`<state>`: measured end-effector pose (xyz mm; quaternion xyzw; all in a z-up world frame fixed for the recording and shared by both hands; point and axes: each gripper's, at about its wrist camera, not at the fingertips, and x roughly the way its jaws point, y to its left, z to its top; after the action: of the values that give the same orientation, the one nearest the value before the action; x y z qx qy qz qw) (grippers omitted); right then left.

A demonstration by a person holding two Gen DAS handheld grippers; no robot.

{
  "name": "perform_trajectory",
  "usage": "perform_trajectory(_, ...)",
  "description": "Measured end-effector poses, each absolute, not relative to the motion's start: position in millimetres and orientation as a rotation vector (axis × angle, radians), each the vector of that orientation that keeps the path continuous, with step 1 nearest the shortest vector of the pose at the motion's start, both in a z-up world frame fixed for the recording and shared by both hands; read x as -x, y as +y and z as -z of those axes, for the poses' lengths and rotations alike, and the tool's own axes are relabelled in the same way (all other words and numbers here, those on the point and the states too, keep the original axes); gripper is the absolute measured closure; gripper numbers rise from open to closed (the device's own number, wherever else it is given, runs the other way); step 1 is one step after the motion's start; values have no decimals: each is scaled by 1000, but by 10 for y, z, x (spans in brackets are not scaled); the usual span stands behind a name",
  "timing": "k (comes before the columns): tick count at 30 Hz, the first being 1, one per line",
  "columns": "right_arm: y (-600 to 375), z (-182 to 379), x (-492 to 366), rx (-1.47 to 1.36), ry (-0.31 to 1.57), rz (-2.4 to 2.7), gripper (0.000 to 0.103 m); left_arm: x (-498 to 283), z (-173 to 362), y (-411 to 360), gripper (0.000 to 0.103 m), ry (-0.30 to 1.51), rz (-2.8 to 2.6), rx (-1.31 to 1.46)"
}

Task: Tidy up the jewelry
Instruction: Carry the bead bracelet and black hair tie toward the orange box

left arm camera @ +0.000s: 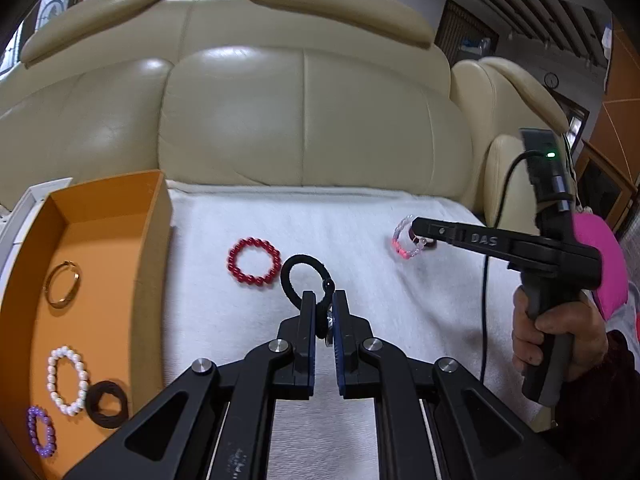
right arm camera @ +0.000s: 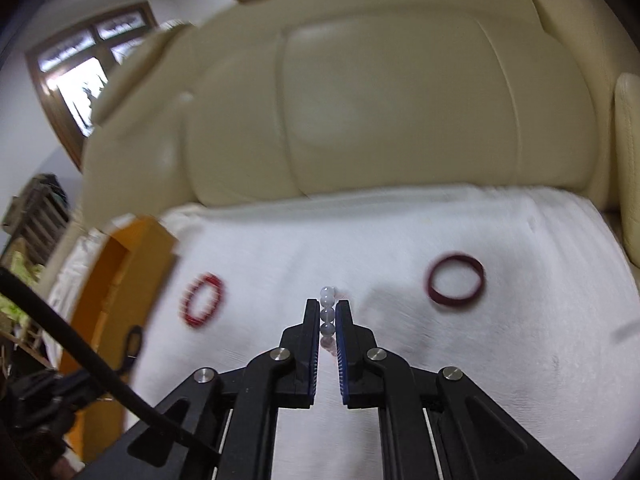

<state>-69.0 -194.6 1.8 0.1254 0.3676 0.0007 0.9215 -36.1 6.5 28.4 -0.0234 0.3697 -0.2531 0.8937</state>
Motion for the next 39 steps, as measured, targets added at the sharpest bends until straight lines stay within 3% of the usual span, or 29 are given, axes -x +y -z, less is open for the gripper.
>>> perform_trajectory(13, -1230, -411, 772, -298, 611, -230, 94, 425, -558, 792, 95, 618, 374, 128)
perform_trajectory(39, -416, -417, 420, -301, 630, -399, 94, 52, -316, 1310, 95, 683, 73, 76)
